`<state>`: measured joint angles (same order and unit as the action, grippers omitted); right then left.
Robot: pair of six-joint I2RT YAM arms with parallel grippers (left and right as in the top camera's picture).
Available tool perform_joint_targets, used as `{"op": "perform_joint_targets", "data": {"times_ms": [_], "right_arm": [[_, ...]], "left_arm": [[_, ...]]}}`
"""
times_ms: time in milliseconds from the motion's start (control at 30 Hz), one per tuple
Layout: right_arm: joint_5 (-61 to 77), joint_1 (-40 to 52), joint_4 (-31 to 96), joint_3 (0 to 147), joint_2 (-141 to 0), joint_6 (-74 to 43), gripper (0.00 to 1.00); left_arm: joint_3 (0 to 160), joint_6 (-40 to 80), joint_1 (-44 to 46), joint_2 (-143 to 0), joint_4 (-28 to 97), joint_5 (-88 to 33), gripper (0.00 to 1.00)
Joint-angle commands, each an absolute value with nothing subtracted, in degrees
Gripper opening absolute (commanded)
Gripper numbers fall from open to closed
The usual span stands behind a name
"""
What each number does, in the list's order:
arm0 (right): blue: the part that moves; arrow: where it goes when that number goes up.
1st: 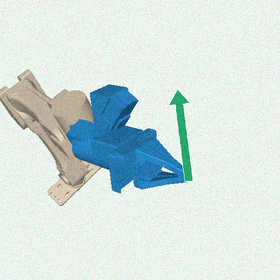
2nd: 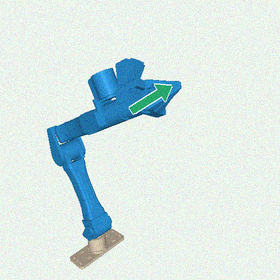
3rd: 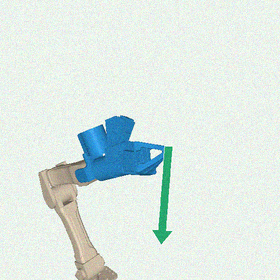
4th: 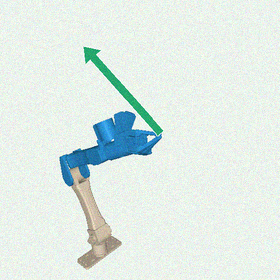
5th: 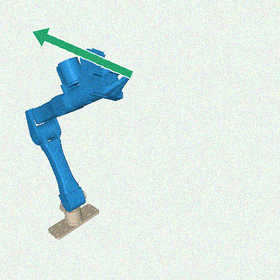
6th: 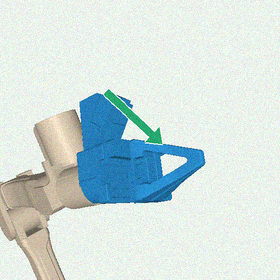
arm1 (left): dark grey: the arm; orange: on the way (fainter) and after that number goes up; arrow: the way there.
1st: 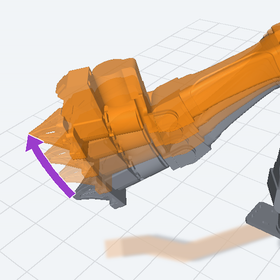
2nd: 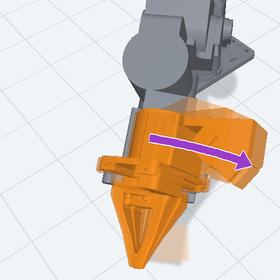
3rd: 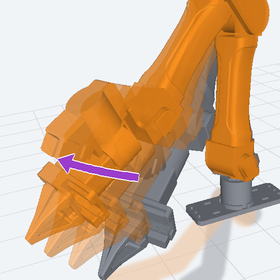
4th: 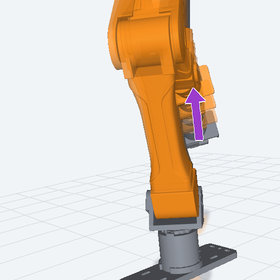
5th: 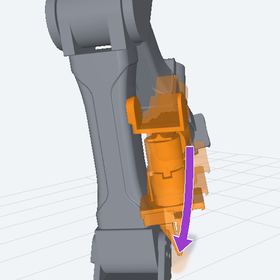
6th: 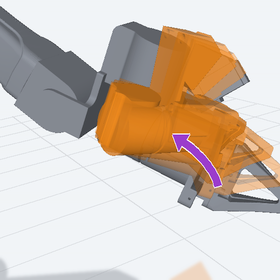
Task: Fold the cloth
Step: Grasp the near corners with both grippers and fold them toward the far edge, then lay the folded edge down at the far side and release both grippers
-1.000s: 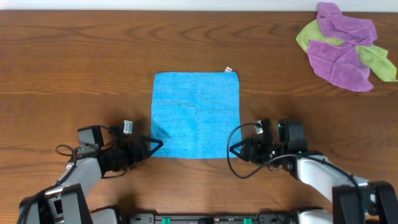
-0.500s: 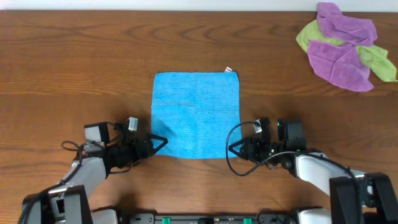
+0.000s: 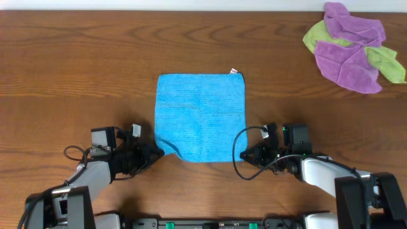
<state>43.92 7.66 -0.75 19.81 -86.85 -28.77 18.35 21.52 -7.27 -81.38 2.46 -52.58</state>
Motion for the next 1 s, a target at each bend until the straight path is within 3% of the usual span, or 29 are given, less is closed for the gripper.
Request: {"op": "perform_joint_targets", "data": {"times_ms": [0, 200, 467, 967], "right_arm": [[44.21, 7.9, -0.58, 20.86, -87.44, -29.32, 0.02], [46.81, 7.9, 1.41, 24.82, -83.64, -30.44, 0.01], [46.22, 7.94, 5.45, 31.31, -76.12, -31.94, 0.02], [37.74, 7.94, 6.09, 42.81, -84.38, -33.1, 0.02]], "left_arm": [[19.94, 23.42, -7.09, -81.87, 2.22, -53.98, 0.06], [24.62, 23.99, -7.09, -81.84, 2.26, -59.9, 0.06], [31.59, 27.9, -7.09, -81.87, 2.17, -59.24, 0.06], [43.64, 28.32, -4.84, -90.28, 0.43, -52.27, 0.06]]}}
